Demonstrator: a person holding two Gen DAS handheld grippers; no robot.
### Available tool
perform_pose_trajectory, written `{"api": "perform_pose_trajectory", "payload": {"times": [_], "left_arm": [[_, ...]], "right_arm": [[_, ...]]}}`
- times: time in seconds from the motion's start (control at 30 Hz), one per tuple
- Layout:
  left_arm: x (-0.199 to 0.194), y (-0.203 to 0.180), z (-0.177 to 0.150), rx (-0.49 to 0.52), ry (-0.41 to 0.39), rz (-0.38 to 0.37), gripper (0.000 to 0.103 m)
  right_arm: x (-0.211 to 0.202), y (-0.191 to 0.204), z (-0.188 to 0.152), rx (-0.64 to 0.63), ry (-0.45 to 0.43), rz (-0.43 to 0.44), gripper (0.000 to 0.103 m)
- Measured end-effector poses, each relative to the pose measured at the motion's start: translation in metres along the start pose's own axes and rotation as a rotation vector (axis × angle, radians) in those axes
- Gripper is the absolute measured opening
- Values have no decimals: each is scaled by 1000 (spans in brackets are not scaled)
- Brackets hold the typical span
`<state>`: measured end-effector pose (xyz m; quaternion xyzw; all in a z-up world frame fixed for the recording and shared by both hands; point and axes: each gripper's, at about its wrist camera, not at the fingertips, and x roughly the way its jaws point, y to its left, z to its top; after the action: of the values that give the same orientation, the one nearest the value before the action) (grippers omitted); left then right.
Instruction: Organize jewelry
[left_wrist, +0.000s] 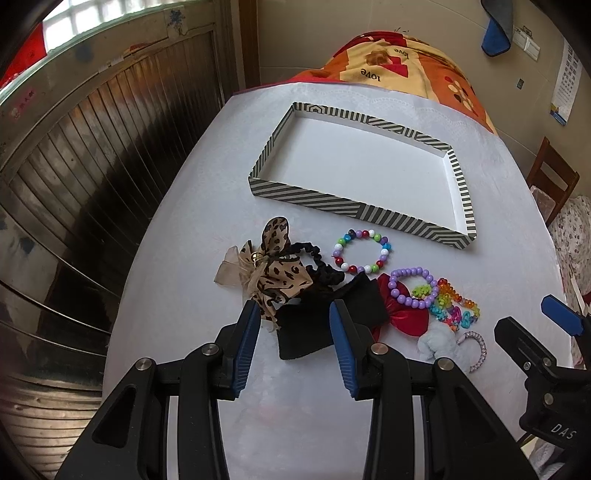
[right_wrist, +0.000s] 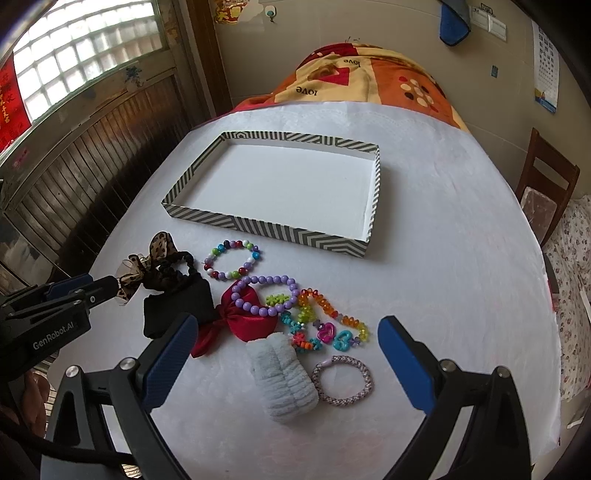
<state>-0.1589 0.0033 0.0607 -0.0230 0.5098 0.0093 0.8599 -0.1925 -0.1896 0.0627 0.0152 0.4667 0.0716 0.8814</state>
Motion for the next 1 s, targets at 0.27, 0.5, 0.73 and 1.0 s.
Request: {"api": "perform_pose_trajectory", "payload": {"times": [0.27,0.5,0.73,1.0], "left_arm": [[3,-4,1,-1,9,1,29],[8,2,2,-29,44,-30,29],[13,29,2,-108,108,-91,29],[24,37,-6,-123,167,-116,29]], "right_arm": [[3,-5,0,-4,7,4,101],[9,-7,1,-12,19,9,101],[16,-17,0,-6,38,34,101],[27,-23,-6,3,75,64,101]]}}
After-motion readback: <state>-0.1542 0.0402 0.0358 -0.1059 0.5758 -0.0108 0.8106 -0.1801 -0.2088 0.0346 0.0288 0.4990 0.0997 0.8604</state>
